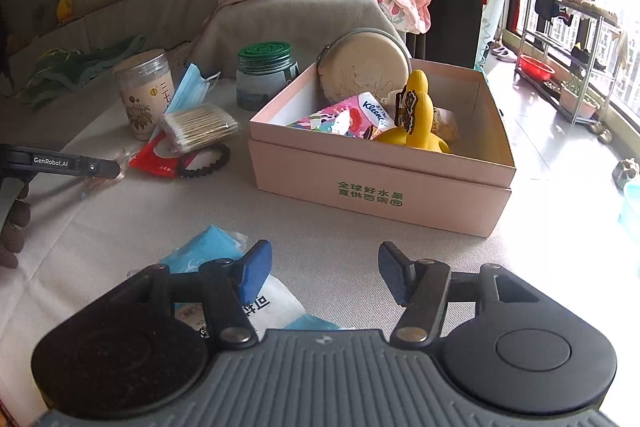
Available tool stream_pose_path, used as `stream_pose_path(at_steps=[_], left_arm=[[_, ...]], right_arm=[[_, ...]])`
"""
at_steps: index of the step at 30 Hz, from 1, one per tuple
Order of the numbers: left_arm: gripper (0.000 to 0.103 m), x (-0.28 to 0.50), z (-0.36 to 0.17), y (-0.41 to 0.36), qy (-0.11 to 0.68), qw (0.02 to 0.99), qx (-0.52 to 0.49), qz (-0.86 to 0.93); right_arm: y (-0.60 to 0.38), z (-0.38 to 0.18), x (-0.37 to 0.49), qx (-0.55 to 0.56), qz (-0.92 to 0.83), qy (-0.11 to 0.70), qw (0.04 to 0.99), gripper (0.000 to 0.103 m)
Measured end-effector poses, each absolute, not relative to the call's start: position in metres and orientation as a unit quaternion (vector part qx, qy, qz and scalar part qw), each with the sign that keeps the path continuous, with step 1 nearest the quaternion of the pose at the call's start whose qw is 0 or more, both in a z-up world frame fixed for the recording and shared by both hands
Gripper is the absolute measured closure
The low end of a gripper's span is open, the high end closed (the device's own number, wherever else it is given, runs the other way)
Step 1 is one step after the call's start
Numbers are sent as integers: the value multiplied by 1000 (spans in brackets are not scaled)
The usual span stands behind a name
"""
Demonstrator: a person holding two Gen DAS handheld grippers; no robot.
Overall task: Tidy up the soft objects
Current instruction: 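Grasp the blue wet-wipe pack with the right tool while the left grasps the ribbon clip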
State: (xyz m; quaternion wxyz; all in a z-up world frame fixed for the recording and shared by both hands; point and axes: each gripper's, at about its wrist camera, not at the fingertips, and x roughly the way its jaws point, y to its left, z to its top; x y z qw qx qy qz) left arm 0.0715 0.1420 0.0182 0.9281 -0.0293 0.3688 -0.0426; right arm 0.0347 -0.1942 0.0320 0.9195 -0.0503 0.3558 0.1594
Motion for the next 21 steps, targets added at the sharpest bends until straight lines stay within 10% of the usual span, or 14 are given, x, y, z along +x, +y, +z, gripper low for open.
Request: stream_pose_path(at_steps=[21], left_arm=[[48,86,16,160,363,930,-52,-31]], right_arm=[[-165,40,-12,-113,298,332,888,38]])
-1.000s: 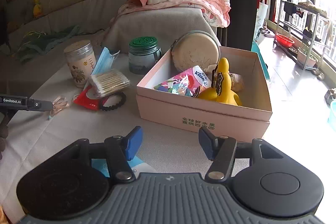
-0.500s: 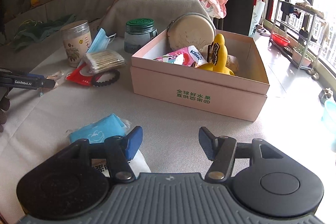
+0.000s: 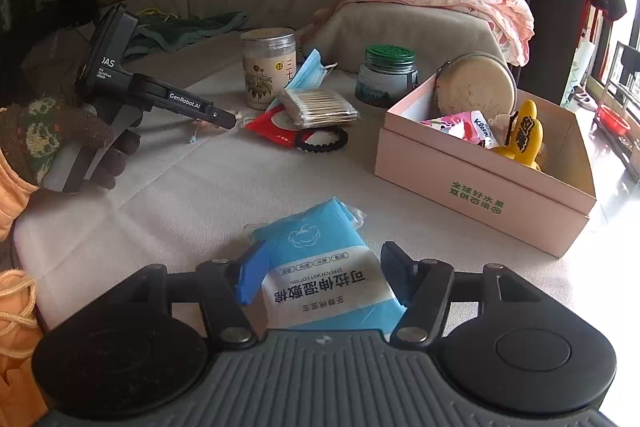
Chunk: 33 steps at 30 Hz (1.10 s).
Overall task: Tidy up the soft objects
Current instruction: 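Grasp the blue wet-wipe pack with the right tool while the left grasps the ribbon clip, then lower the wet-wipe pack and ribbon clip into the pink box, opening both tools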
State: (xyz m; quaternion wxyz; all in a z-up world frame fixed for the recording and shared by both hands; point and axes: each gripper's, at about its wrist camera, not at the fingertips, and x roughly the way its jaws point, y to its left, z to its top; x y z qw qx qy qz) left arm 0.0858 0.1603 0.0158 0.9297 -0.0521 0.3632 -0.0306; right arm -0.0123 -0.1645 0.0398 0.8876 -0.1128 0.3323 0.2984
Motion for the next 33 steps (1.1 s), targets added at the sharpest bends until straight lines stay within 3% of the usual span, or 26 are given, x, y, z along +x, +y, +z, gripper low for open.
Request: stream_pose_path(at_steps=[13,15,16,17,19,25,33], left_arm=[[49,78,10,152,344,938,3,-41],[61,76,9,153,337,941,6,-26],[75,75,10,154,336,942,3,-23],[82,75,10,157,335,942,-3,-21],[83,73,10,161,333,942,-15,-24],[86,40,24,144,326,942,-3,-83],[86,-27,85,70,272,920,8,-281]], right_arm=[[-147,20,1,-146,286,365,874,35],[-147,20,1,-147,283,366,875,35],[-147,20,1,-145,281,366,875,36],[-148,21,1,-145,280,365,876,40],[-147,23,0,-145,277,365,877,46],[-155,40,-15,-145,284,360,877,48],[-209,125,-69,-127,258,256,923,48]])
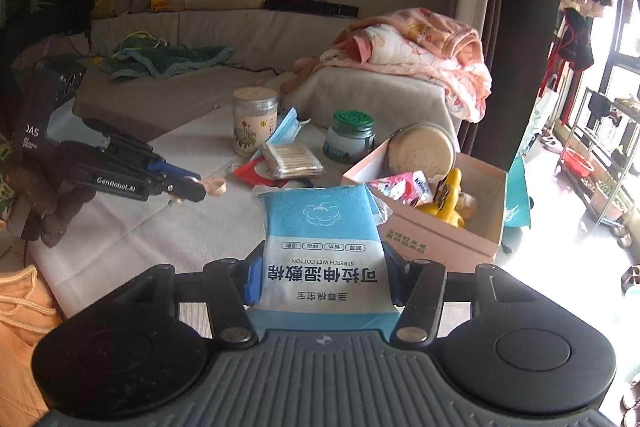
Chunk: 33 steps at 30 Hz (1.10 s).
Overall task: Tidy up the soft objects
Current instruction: 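Lower the wet-wipe pack and ribbon clip into the pink box, opening both tools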
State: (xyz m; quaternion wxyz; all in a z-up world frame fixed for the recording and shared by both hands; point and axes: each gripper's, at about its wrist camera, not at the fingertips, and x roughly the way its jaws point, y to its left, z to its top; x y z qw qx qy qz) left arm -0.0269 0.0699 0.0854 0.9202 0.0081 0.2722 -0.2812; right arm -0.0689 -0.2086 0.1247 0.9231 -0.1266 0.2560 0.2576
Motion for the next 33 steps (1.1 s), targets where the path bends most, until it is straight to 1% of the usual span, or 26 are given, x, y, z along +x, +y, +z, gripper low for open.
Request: stream_pose_path(at_steps=[3,6,8,11,14,16,18,20,22,24,26,29,33], left_arm=[[86,-26,118,44,233,916,4,-326],[86,-10,145,18,198,925,13,-325],[86,14,157,2,191,927,12,-322],[86,65,164,-20,219,920,-28,-325],[83,119,152,-40,248,915,-47,-313],[81,152,134,-55,285,910,-45,-297],[82,186,102,-62,339,899,-41,-275],[81,205,71,-62,373,890,-35,-260],[81,214,53,-63,386,892,-11,-236],[81,216,44,-64,382,894,7,-234],[81,213,45,-59,370,887,-24,-276],[81,200,59,-42,333,887,-100,-304],[81,186,79,-21,289,901,-124,-299]], right_arm=[[-234,159,-82,-93,225,210,947,48],[-257,178,-87,-67,180,177,965,48],[-270,182,-86,-52,157,169,972,48],[-284,178,-83,-33,140,168,975,48],[-289,167,-76,-28,132,180,974,48],[-292,158,-70,-25,126,194,973,48],[-296,148,-64,-22,117,209,971,48],[-302,138,-56,-19,107,226,968,48],[-308,128,-44,-12,100,245,964,47],[-310,119,-29,-7,91,267,959,48],[-307,111,-11,-1,88,285,955,48],[-300,107,10,13,91,295,951,48],[-299,122,38,47,101,287,951,48]])
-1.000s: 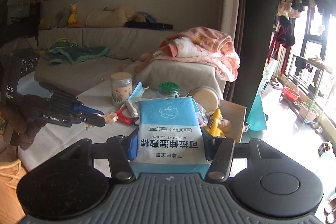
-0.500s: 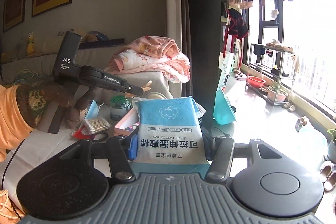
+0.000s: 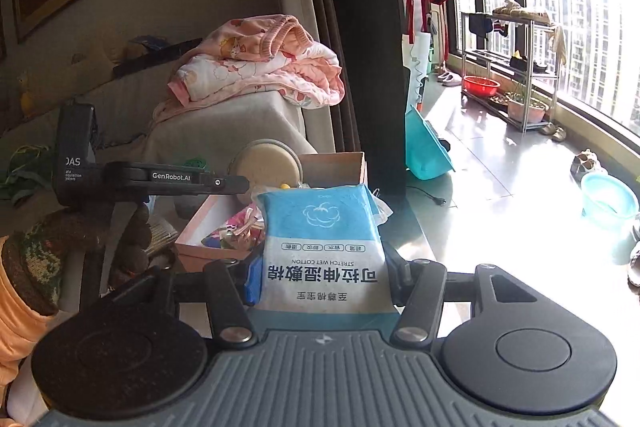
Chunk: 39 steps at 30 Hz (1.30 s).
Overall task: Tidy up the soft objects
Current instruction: 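Lower the wet-wipe pack and ribbon clip into the pink box, opening both tools, then grasp the red packet with the left tool while the right moves toward the cotton swabs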
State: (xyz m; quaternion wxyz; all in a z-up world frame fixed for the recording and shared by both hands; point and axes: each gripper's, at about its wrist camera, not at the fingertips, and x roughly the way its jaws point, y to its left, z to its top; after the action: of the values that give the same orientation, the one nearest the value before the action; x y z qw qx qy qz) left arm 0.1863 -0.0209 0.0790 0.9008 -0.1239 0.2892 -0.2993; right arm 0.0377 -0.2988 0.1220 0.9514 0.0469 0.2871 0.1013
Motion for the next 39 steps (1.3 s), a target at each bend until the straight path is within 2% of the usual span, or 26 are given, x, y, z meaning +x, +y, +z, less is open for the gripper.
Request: stream_pose_path(at_steps=[5,8,12,14,19,20,23,26,31,34,36,39], left_arm=[[81,165,96,1,264,905,-147,-299],[81,145,94,8,266,906,-129,-304],[81,117,83,32,273,907,-116,-299],[81,108,78,45,271,908,-119,-297],[81,94,60,74,268,924,-94,-255],[81,92,57,78,270,927,-89,-246],[81,89,49,93,282,932,-86,-212],[81,91,45,107,293,935,-90,-178],[81,88,41,134,296,940,-105,-132],[81,92,39,144,297,941,-123,-107],[81,95,36,149,298,941,-133,-91],[81,95,34,153,300,941,-137,-74]], right_arm=[[-295,155,107,77,108,283,950,48],[-285,149,161,98,97,279,950,45],[-262,108,229,98,124,363,918,42],[-256,96,237,98,117,377,914,42],[-248,109,232,65,83,345,933,43],[-247,110,233,61,78,343,934,45],[-248,96,245,70,66,388,917,64],[-251,66,260,103,63,435,892,65],[-236,77,247,58,77,407,908,65],[-217,104,218,5,90,349,933,65],[-201,122,194,-22,110,308,945,57],[-176,132,160,-43,167,277,945,52]])
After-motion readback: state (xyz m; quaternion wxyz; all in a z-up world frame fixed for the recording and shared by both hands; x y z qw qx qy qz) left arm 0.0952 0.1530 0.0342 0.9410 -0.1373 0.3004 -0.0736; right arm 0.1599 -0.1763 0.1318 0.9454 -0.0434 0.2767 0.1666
